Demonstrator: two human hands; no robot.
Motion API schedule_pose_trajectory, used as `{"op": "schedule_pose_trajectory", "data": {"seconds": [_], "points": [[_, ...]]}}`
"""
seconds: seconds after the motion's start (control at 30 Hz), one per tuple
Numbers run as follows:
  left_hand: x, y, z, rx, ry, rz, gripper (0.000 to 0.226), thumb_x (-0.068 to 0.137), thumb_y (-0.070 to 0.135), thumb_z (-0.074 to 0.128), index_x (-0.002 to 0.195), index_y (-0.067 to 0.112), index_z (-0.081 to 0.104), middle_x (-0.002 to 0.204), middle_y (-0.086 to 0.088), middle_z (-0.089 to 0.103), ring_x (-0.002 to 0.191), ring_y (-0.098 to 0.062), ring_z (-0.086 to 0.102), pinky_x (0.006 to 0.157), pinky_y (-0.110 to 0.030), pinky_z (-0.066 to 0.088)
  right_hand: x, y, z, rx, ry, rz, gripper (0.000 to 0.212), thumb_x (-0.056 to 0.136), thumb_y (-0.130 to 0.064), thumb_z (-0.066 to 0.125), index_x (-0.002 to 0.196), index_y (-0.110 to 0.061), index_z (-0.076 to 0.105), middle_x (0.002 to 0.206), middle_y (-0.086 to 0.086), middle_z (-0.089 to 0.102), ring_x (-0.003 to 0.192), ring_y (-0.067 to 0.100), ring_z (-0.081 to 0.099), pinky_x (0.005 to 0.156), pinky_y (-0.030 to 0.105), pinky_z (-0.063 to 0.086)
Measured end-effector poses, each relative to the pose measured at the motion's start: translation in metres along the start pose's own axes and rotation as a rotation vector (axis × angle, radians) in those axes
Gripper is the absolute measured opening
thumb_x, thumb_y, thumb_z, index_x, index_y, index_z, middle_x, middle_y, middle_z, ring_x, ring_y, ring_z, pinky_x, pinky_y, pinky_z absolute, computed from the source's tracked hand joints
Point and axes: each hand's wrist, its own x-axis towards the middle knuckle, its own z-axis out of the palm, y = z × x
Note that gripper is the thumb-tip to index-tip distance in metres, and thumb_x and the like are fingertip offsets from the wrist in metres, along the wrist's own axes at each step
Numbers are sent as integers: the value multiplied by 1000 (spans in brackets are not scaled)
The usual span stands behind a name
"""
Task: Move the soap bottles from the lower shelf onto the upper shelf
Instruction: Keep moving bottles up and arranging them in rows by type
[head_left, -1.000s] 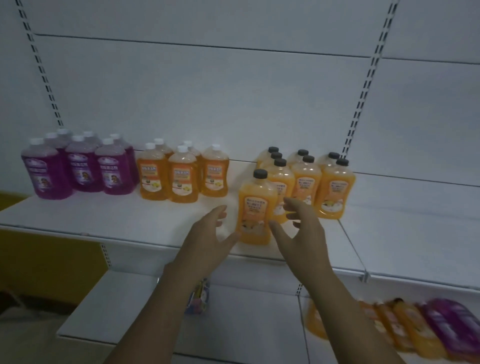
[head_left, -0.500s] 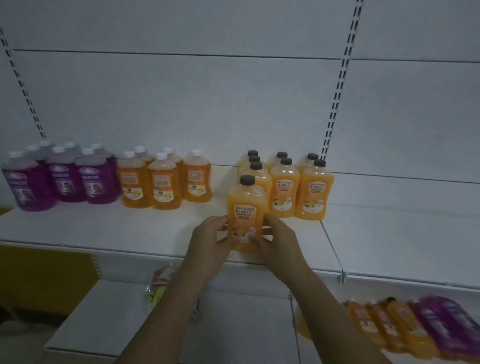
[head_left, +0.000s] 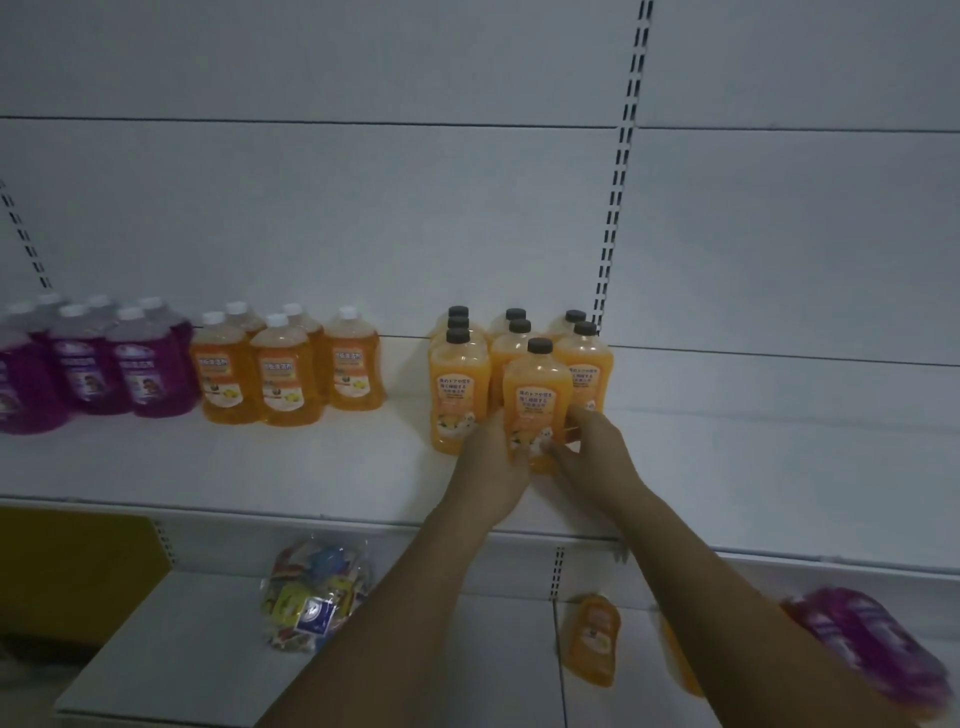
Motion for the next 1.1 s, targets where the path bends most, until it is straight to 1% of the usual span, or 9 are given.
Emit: {"op": "schedule_pose_trajectory", "data": {"seconds": [0.13,0.23,0.37,0.5,0.7,0.77,0.87,1.0,1.1], "points": [[12,0,7,-24,2,-31,41,102,24,60,142,25,50,135,8,61,121,-8,56,93,-24,43,14,-3,3,56,5,-50,20,96,-12,67,110,-26,65,96,-19,65,84,-13,62,65,1,45],[16,-1,10,-69,7,-56,45,101,29,62,143,30,47,136,10,60,121,-7,56,95,-25,48,23,0,9,53,24,-53,16,98,-13,64,102,-29,64,91,-20,65,82,-10,63,65,3,45],[15,0,14,-115,20,-67,44,101,22,62,140,30,46,129,11,60,111,2,57,81,-11,44,27,3,11,42,10,-34,11,98,-15,63,98,-25,67,90,-14,68,82,-5,63,64,3,43],[5,-3,16,-139,21,-49,55,99,17,63,146,33,40,138,13,56,124,-3,54,97,-22,48,26,4,10,70,1,-14,5,97,-10,62,95,-13,64,89,-10,67,78,1,63,65,7,46],[-5,-2,13,-106,2,-36,65,100,23,64,154,38,31,150,16,48,138,-6,47,112,-32,44,23,-1,9,57,-14,-53,9,99,-18,63,98,-27,65,90,-16,69,83,-7,65,68,5,46],[-10,2,9,-79,-3,-13,63,100,22,63,153,37,34,148,18,49,135,-3,47,112,-27,43,19,-6,0,34,-26,-88,7,98,-20,66,100,-27,64,89,-19,66,82,-16,62,65,1,43],[-23,13,0,1,-49,17,49,101,21,63,146,31,47,135,24,51,121,7,45,98,-1,37,7,-15,-21,-1,-33,-113,18,94,-25,73,109,-24,64,97,-17,67,90,-15,63,69,2,44],[-38,20,-5,84,-73,40,48,99,29,65,145,26,52,142,12,59,126,-4,55,108,-30,47,-33,-10,-50,-193,64,-123,39,94,-32,71,129,-18,63,120,3,67,107,14,62,86,22,43],[-61,28,-1,97,-128,70,29,98,33,66,127,28,67,113,17,70,103,4,65,92,-22,56,-85,-11,-75,-128,194,-143,32,96,-33,69,124,-17,66,111,-2,68,98,7,63,87,19,49]]}}
